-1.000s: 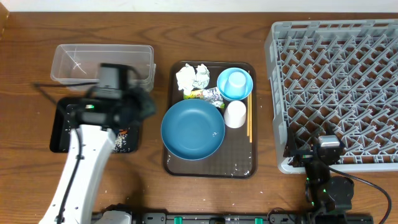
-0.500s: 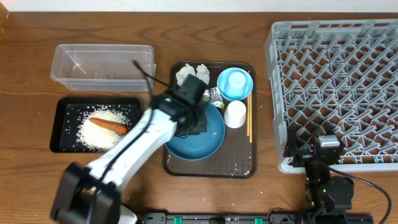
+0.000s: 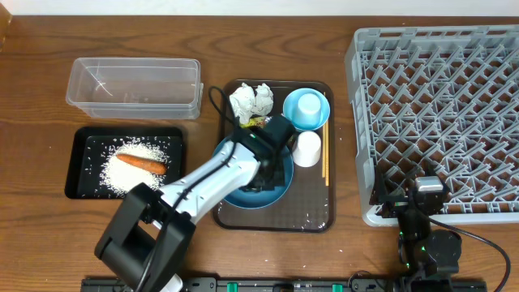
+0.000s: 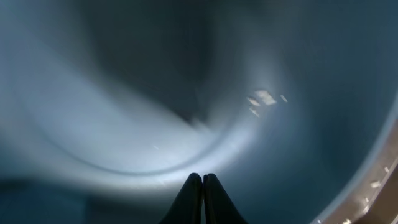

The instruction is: Sort waste into correct bins and load items into the dishwasher rack

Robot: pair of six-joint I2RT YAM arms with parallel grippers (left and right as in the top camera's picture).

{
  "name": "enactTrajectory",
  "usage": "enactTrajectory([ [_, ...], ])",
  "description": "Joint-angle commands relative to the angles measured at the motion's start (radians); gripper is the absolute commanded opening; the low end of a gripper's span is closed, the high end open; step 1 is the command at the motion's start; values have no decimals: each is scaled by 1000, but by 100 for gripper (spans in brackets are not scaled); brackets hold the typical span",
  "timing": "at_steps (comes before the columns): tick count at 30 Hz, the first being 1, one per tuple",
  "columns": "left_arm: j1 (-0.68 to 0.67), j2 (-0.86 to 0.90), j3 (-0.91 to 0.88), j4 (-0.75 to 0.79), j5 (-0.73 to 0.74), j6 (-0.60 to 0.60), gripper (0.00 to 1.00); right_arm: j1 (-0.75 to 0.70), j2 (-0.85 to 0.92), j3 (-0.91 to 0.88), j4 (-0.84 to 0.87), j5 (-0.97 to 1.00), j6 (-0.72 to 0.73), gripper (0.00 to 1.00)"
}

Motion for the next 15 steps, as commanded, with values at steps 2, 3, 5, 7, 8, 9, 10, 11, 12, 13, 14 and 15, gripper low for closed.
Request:
enactTrajectory([
  [2,-60,8,-9,-13,-6,-53,6,-19,-5,-2,-5,3,-11,99],
  [3,-71,8,-9,-13,-5,-53,6,-19,-5,-2,-5,3,-10,99],
  [5,-85,8,-9,-13,-5,-60,6,-19,-5,-2,-5,3,-10,99],
  [7,-98,8,-9,-16,-4,-78,6,-19,-5,-2,-5,3,-10,99],
  [8,-105,8,-9,-20,0,-92,6,-19,-5,-2,-5,3,-10,99],
  [9,-111,8,-9,-24,7,-100,6,-19,-5,-2,-5,3,-10,99],
  [10,-121,8,-9,-24,27,-102,6,-19,-5,-2,-5,3,-10,99],
  [11,-130,8,-9,-23,50,-102,6,-19,-5,-2,-5,3,-11,99],
  [12,-138,8,-9,-23,66,-106,6,-19,-5,-2,-5,3,-10,99],
  [13,-148,8,-9,-23,80,-114,6,-19,-5,-2,-5,3,-10,99],
  [14,-158,8,-9,-23,94,-124,6,-19,-5,-2,-5,3,-10,99],
  [15,-171,8,-9,-23,108,-137,6,-19,-5,-2,-5,3,-10,99],
])
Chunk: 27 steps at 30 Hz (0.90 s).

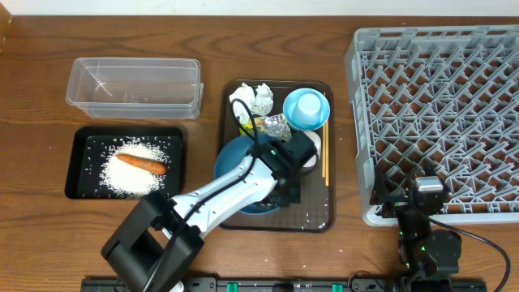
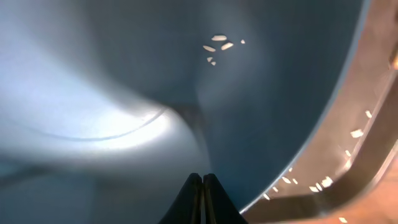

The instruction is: Sort waste into correct bins and load items into the dishwasher rack

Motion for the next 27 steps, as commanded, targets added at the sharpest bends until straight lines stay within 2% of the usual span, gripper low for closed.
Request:
enactTrajectory([
  [1,-42,8,-9,-6,69,-54,6,-19,-5,-2,-5,3,-10,99],
  [7,-136,2,-8,1,84,-129,6,-19,-5,-2,-5,3,-10,99],
  [14,-121,-84,20,5,43,-98,8,-19,-5,-2,-5,3,-11,99],
  [16,-97,-135,23,1,-14,-60,17,-19,-5,-2,-5,3,-10,99],
  [18,-69,-188,23,-15,-75,-43,32,-19,-5,-2,-5,3,-10,99],
  [19,-46,-230,23,-31,-124,-32,48,-19,-5,-2,-5,3,-10,99],
  [22,6,-310,23,-39,-211,15,65,-19,-5,-2,-5,3,-10,99],
  [25,76,-372,23,-27,-286,53,72,-19,-5,-2,-5,3,-10,99],
  [27,138,-393,30,-26,-265,64,77,-19,-5,-2,-5,3,-10,99],
])
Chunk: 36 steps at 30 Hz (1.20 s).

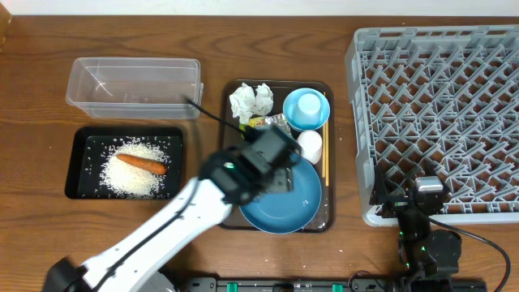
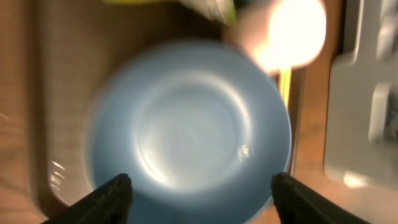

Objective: Sort waste into correct bins and load items into the dishwasher rack
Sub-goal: 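Move the left gripper over the crumpled white tissue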

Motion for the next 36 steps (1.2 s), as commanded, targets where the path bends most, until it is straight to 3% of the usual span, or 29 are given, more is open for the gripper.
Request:
enactTrajectory([
  [1,111,-33,40,-3,-35,83,80,-19,-5,-2,-5,3,-11,99],
  [6,321,46,216,-142,267,284,88,-19,-5,-2,-5,3,-10,99],
  [11,410,204,457,-303,265,398,90,-19,-5,-2,-5,3,-10,99],
  [21,420,414,504,64,264,373,95,-19,-5,-2,-5,3,-11,99],
  [29,420,601,504,160,101,392,95,-19,-5,-2,-5,3,-10,99],
  [36,411,655,503,208,99,337,95,-19,-5,-2,-5,3,-11,99],
])
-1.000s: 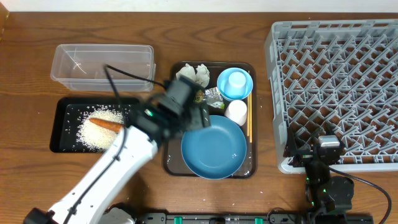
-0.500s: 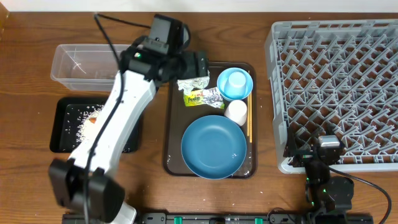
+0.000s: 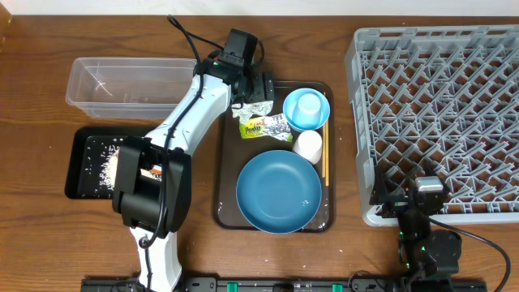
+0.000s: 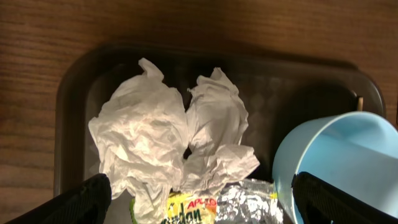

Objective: Sort waste into correct bins and load items into the dishwasher rack
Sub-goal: 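Move the left gripper over the crumpled white tissue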

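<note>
My left gripper (image 3: 253, 88) hangs wide open over the far left corner of the brown tray (image 3: 223, 212). Under it lie two crumpled white tissues (image 4: 166, 130), between its fingertips (image 4: 84, 200) in the left wrist view. A yellow-green and silver snack wrapper (image 4: 214, 207) lies just beside them. A blue cup (image 3: 306, 108), a white cup (image 3: 307, 147), a pair of chopsticks (image 3: 325, 166) and a blue plate (image 3: 278, 191) share the tray. The right gripper (image 3: 418, 199) rests at the rack's near edge.
The grey dishwasher rack (image 3: 438, 105) fills the right side. A clear plastic bin (image 3: 134, 85) stands at the far left. In front of it a black tray (image 3: 87, 162) holds rice, partly hidden by my left arm.
My left gripper was open above the blue plate at the tray's near end. Now it is open over the tissues at the tray's far left corner. The plate lies flat as before.
At first my left gripper was shut, low inside the blue plate at the tray's left. It was still shut there shortly after. Then it stood open above the plate, which lay at the tray's near right. Now the gripper is over the tissues.
</note>
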Robot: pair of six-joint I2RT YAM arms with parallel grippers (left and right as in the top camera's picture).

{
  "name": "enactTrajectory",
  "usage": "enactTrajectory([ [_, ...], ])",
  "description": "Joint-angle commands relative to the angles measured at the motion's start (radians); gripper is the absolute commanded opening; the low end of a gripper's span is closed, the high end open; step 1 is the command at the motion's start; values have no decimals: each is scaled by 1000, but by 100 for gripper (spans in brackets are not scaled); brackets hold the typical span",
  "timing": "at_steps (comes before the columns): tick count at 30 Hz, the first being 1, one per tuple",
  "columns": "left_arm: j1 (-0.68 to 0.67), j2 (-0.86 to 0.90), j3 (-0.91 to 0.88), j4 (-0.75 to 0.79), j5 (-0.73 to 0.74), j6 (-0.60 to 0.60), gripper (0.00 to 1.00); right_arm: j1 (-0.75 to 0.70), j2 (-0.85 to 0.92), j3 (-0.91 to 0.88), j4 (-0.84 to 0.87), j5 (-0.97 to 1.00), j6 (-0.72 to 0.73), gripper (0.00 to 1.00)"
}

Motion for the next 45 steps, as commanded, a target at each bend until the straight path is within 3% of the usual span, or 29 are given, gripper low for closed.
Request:
enactTrajectory([
  [1,-9,10,11,4,-31,-33,95,-19,-5,-2,-5,3,-10,99],
  [9,-60,68,11,11,-121,-33,95,-19,-5,-2,-5,3,-11,99],
  [33,-77,84,-37,28,-144,-3,94,-19,-5,-2,-5,3,-10,99],
  [40,-82,94,-40,30,-153,-3,83,-19,-5,-2,-5,3,-10,99],
  [45,-92,113,-42,26,-150,-3,83,-19,-5,-2,-5,3,-10,99],
])
